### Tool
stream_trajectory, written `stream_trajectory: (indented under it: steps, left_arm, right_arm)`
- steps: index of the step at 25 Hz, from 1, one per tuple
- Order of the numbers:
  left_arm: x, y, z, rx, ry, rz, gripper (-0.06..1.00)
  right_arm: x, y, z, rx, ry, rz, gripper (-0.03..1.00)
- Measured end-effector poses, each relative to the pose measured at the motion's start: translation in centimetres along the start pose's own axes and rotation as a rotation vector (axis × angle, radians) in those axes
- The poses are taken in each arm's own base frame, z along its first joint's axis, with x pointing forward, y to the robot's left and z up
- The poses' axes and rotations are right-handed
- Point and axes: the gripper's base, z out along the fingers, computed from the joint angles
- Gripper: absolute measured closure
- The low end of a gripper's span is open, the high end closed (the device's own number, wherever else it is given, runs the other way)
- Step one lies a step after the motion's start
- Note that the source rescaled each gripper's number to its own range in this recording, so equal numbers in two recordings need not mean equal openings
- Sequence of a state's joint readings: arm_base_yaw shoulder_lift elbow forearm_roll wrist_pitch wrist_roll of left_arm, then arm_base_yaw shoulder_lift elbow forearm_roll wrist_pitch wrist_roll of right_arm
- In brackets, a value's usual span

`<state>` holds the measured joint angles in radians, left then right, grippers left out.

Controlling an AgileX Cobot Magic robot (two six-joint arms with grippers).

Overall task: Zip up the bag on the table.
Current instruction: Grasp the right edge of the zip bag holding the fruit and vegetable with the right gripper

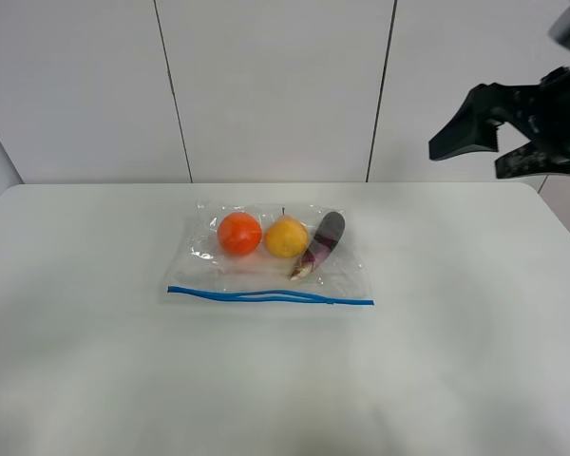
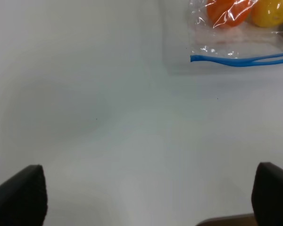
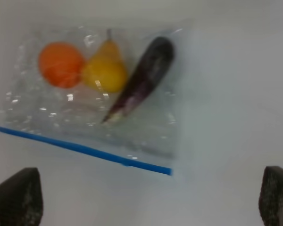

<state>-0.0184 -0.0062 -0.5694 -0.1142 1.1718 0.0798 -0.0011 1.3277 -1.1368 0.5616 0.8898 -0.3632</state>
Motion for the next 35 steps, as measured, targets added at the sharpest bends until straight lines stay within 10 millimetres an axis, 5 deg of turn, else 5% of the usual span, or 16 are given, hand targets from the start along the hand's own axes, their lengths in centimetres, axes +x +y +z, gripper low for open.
stream_trajectory:
  steps: [9,14,35]
  left_arm:
    - [0.0,0.0,0.0,0.000,0.000,0.000,-0.06]
    - [0.0,0.0,0.0,0.000,0.000,0.000,-0.06]
    - [0.0,0.0,0.0,0.000,0.000,0.000,-0.06]
  right_arm:
    - [1.5,-3.5,10.3,-0.134,0.296,0.165,-0.02]
    - [2.9,-4.2,13.4,-0.217,0.410,0.212,-0.03]
    - [8.9,-8.7,21.1,-0.378,0.521,0.361,-0.03]
